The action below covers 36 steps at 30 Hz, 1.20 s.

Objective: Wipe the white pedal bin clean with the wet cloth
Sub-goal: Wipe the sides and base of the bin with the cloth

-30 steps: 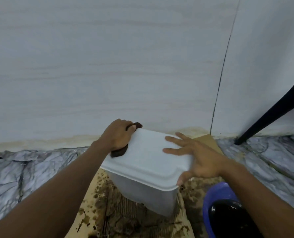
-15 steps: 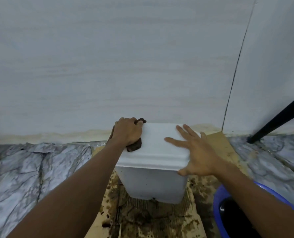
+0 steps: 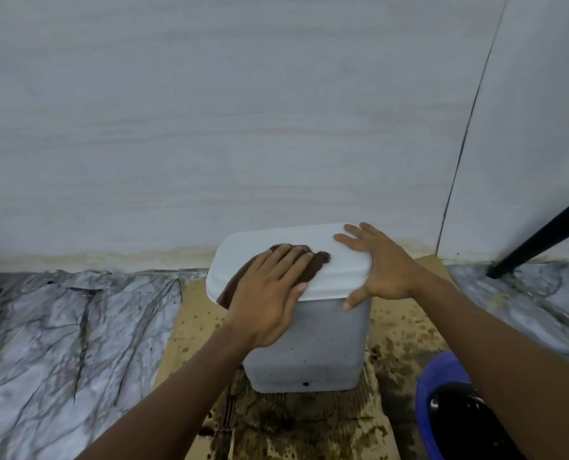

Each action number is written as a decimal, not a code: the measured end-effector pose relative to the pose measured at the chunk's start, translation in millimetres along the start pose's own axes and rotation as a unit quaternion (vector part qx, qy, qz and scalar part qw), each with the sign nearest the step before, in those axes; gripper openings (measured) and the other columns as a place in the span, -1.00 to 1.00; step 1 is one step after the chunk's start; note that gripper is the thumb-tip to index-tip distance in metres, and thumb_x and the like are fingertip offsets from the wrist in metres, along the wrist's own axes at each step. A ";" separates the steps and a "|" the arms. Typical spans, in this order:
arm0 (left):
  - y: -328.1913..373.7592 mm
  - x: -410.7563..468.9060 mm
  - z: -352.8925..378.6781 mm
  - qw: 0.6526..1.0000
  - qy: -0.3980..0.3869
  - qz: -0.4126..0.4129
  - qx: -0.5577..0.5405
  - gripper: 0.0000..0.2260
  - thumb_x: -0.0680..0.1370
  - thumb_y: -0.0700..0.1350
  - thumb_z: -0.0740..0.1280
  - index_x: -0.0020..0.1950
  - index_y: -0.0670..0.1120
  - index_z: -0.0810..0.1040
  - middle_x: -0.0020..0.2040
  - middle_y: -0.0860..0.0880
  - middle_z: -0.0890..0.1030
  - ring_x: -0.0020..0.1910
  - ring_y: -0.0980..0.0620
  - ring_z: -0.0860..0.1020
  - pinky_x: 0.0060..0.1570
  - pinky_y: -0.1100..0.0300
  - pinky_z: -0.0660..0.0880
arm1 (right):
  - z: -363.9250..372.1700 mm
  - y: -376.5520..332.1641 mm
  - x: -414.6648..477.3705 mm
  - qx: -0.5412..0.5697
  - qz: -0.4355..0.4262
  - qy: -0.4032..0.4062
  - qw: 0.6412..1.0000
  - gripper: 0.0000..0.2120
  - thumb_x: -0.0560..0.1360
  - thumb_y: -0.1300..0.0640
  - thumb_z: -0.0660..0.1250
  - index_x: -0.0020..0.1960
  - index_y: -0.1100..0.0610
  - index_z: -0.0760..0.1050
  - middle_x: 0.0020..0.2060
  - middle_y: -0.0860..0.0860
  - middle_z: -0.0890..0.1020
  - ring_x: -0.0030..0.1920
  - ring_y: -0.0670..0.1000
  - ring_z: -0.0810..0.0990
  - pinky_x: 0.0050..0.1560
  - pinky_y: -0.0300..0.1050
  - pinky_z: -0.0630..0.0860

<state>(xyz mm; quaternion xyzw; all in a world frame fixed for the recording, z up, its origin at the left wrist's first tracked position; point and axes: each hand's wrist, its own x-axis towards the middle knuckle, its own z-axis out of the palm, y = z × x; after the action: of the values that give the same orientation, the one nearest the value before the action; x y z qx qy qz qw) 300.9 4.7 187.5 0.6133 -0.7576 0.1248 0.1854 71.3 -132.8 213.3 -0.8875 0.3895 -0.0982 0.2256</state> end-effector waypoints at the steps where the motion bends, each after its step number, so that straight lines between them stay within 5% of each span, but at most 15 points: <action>1: 4.4 0.9 5.0 0.999 0.000 0.032 0.016 -0.53 0.74 0.06 0.00 0.63 -0.05 0.23 0.61 -0.04 0.27 0.63 -0.03 0.14 0.61 0.08 -0.07 | -1.3 1.0 2.1 0.003 0.000 -0.006 1.000 0.25 0.02 -0.35 0.63 0.56 -0.28 0.05 0.59 -0.25 -0.03 0.58 -0.12 -0.17 0.57 0.18 0.00; 6: 0.5 -0.2 17.1 0.987 -0.018 0.157 0.039 -0.53 0.74 0.00 0.04 0.64 -0.10 0.19 0.65 -0.10 0.13 0.66 -0.07 0.03 0.61 -0.06 0.00 | -5.8 4.2 6.9 0.033 -0.008 -0.012 0.999 0.26 -0.01 -0.31 0.65 0.56 -0.25 0.11 0.59 -0.25 0.01 0.58 -0.12 -0.15 0.56 0.13 0.00; 9: -25.8 -15.8 8.2 0.989 0.003 0.144 0.040 -0.54 0.72 -0.01 0.07 0.60 -0.13 0.28 0.63 -0.12 0.21 0.64 -0.08 0.10 0.59 -0.09 0.08 | -8.1 3.4 8.0 0.038 -0.006 -0.028 0.999 0.21 0.01 -0.40 0.59 0.56 -0.25 0.13 0.58 -0.25 0.01 0.58 -0.13 -0.16 0.54 0.09 -0.06; 13: -35.6 -28.4 8.2 0.994 0.031 0.095 0.036 -0.55 0.71 -0.02 0.09 0.59 -0.12 0.30 0.63 -0.12 0.22 0.64 -0.11 0.10 0.57 -0.16 0.10 | -10.3 -3.4 15.0 0.180 0.026 -0.026 0.983 -0.25 0.36 -0.42 0.27 0.49 -0.21 0.31 0.58 -0.22 0.12 0.59 -0.14 -0.10 0.58 0.06 -0.08; 16: -2.0 -6.1 21.8 0.992 0.017 0.115 0.042 -0.55 0.73 -0.01 0.07 0.61 -0.11 0.27 0.64 -0.11 0.19 0.65 -0.11 0.05 0.60 -0.13 0.03 | -3.0 1.1 15.6 0.224 0.051 0.000 0.973 -0.16 0.29 -0.61 0.09 0.47 -0.25 0.34 0.56 -0.24 0.15 0.58 -0.18 -0.05 0.57 0.06 -0.06; 21: 15.8 13.8 31.1 0.987 0.026 0.149 0.061 -0.55 0.72 -0.03 0.12 0.61 -0.11 0.27 0.64 -0.11 0.19 0.65 -0.09 0.06 0.61 -0.09 0.01 | -4.3 8.3 14.1 0.236 0.045 0.018 0.971 -0.35 0.44 -0.44 0.07 0.46 -0.23 0.36 0.53 -0.27 0.20 0.56 -0.20 -0.02 0.55 -0.02 -0.04; 25: -40.2 -31.9 16.5 0.995 0.079 0.045 0.046 -0.54 0.69 -0.03 0.14 0.59 -0.12 0.31 0.61 -0.13 0.26 0.62 -0.11 0.16 0.57 -0.15 0.14 | 0.3 5.2 18.8 0.213 0.051 0.027 0.975 -0.01 0.15 -0.72 0.04 0.46 -0.25 0.36 0.53 -0.30 0.20 0.56 -0.23 -0.02 0.55 -0.02 -0.04; 30: -57.4 -25.0 5.4 0.977 0.086 -0.190 -0.035 -0.52 0.71 0.08 -0.02 0.54 -0.07 0.41 0.51 -0.06 0.43 0.56 -0.09 0.27 0.54 -0.13 0.20 | 0.2 -2.7 18.7 0.196 0.032 0.020 0.980 -0.20 0.25 -0.62 0.06 0.40 -0.30 0.41 0.53 -0.31 0.21 0.56 -0.20 -0.02 0.57 0.12 -0.08; 36: -20.4 45.6 8.7 0.986 0.023 -0.163 0.018 -0.43 0.69 0.13 -0.17 0.43 0.02 0.54 0.40 0.06 0.56 0.41 0.02 0.47 0.45 -0.02 0.31 | -1.2 1.8 12.7 0.065 0.007 0.015 0.998 -0.04 0.14 -0.56 0.34 0.49 -0.32 0.24 0.56 -0.28 0.10 0.58 -0.16 -0.10 0.57 0.16 -0.03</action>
<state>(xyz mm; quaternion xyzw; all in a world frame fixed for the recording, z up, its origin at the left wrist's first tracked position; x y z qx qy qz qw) 311.6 -43.6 198.7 0.7290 -0.6403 0.1206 0.2096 78.3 -143.6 213.4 -0.8667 0.3921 -0.1349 0.2773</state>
